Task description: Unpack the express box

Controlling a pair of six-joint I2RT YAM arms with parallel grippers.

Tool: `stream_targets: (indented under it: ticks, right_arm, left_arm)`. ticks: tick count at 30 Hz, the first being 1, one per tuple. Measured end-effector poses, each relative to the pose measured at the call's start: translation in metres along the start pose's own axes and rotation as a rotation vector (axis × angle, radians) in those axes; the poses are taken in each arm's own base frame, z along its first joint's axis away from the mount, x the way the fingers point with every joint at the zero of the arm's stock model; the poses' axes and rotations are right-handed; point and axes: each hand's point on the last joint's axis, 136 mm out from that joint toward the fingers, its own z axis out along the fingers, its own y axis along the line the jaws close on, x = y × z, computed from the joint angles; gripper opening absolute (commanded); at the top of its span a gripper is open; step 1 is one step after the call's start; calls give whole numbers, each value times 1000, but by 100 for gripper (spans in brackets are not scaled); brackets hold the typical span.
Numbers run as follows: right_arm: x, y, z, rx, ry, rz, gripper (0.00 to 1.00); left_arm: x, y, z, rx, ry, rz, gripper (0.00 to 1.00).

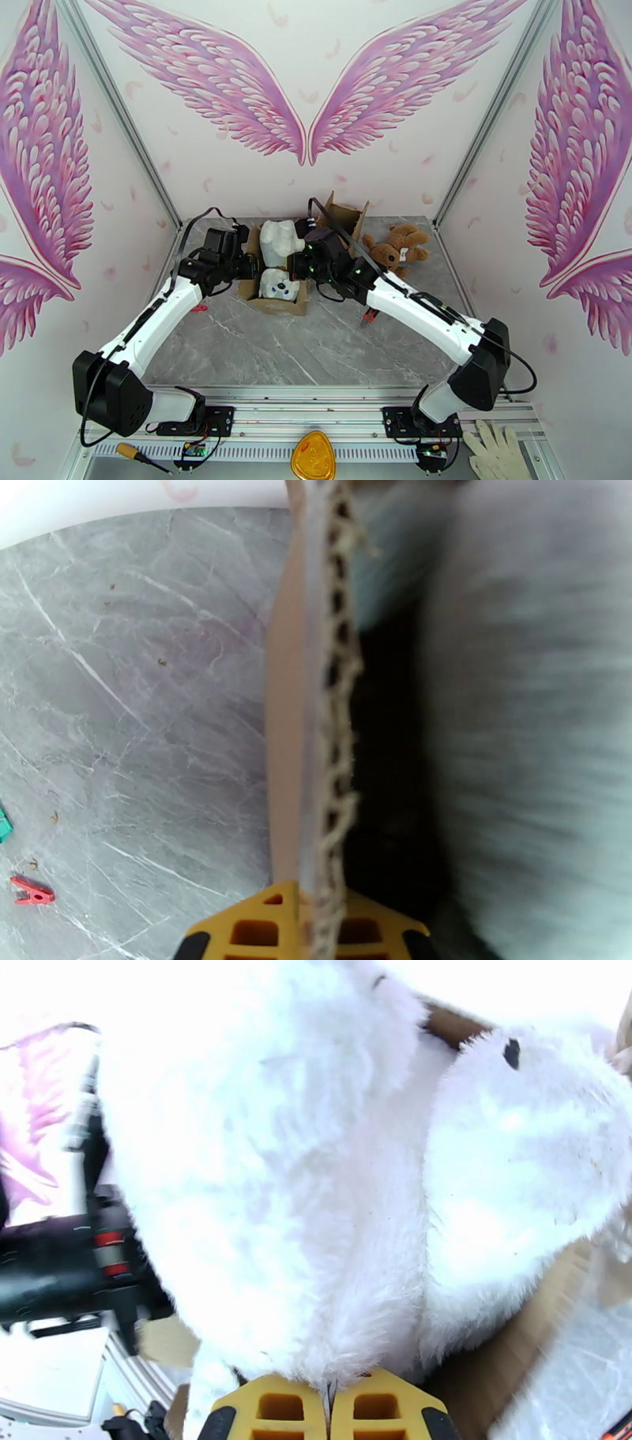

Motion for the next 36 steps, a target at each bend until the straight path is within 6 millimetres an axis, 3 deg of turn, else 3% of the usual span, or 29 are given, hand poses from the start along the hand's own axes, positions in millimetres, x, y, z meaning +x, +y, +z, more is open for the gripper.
stream_targets:
  ticks: [7,11,15,19,23,27,32,36]
  right_arm:
    - [-53,18,-54,-64,-222,-10,0]
    - [-73,13,-85,-24,-309,-25,0]
    - [-86,-21,-122,118,-368,-15,0]
    - [-90,-81,-173,324,-425,37,0]
    - [-69,-147,-221,555,-431,109,0]
    - [-30,-196,-246,742,-359,162,0]
    - [16,-247,-262,933,-245,218,0]
    - [55,-289,-259,1041,-127,263,0]
  left_arm:
    - [1,8,9,-32,56,-22,0]
    - [-6,10,6,-40,48,-38,0]
    - [-18,15,3,-40,43,-47,0]
    - [-33,15,16,3,57,-56,0]
    - [-40,8,37,70,97,-69,0]
    - [-44,-2,50,133,127,-84,0]
    - [-53,-7,58,163,131,-107,0]
    - [-53,-6,65,161,135,-134,0]
